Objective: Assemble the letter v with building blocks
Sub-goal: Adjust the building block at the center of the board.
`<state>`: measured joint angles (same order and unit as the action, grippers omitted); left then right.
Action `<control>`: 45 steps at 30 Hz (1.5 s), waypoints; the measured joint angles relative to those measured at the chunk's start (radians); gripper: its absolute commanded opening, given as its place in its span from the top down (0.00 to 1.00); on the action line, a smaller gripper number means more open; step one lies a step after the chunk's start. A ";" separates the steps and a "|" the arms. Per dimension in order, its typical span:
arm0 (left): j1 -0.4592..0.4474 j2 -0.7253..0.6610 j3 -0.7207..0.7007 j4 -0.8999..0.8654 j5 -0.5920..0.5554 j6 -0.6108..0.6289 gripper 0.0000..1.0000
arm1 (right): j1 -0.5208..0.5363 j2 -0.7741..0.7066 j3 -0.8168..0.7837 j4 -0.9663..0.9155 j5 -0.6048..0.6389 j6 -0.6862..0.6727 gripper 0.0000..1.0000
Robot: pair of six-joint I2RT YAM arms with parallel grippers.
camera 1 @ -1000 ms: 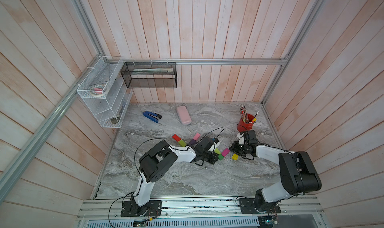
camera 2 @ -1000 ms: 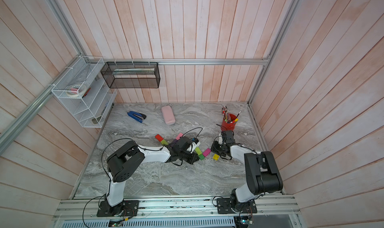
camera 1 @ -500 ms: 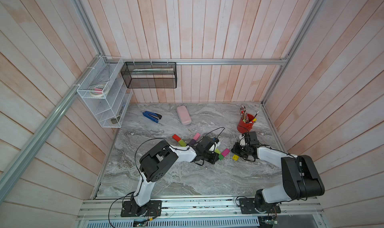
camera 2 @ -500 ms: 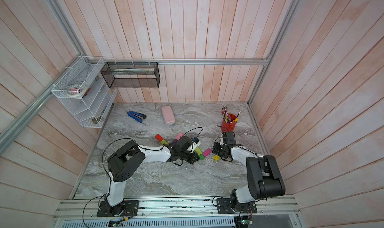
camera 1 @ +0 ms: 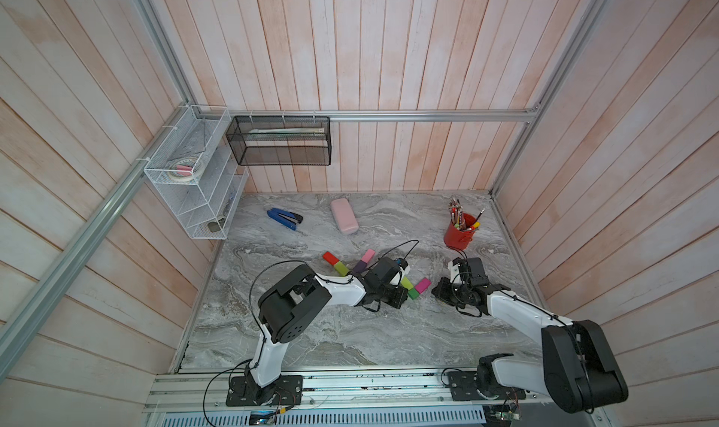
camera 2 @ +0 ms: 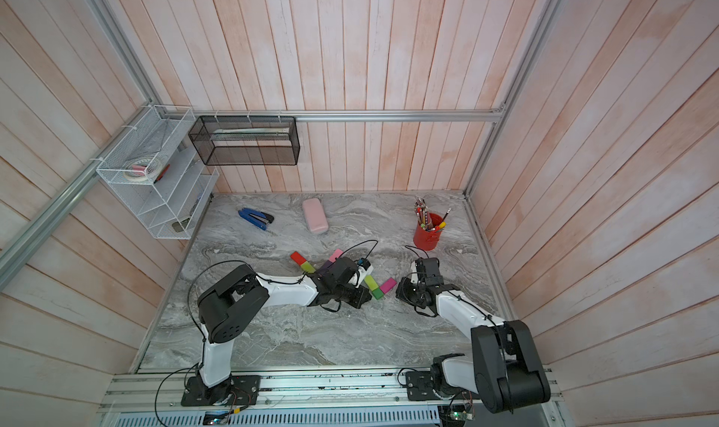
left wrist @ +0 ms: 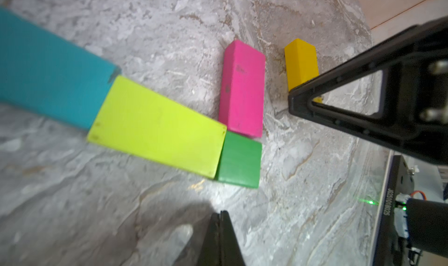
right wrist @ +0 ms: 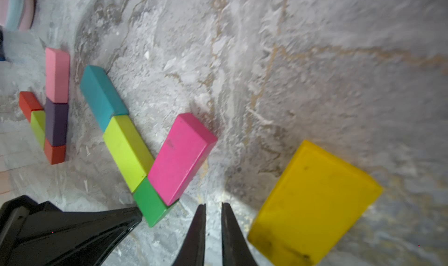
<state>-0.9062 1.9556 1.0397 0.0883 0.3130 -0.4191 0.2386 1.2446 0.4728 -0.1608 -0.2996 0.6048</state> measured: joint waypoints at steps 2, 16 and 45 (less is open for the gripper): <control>0.000 -0.032 -0.046 0.013 -0.009 -0.001 1.00 | 0.030 -0.015 -0.015 0.008 -0.009 0.019 0.84; -0.008 0.003 0.010 0.020 0.003 0.008 1.00 | 0.116 -0.003 -0.090 0.121 -0.033 0.128 0.85; -0.013 0.057 0.091 -0.047 0.020 0.016 1.00 | 0.061 -0.064 -0.003 -0.021 0.015 0.101 0.85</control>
<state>-0.9188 2.0125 1.1309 0.0410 0.3332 -0.4034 0.2993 1.1805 0.4694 -0.1818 -0.2848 0.7059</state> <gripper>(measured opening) 0.042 0.152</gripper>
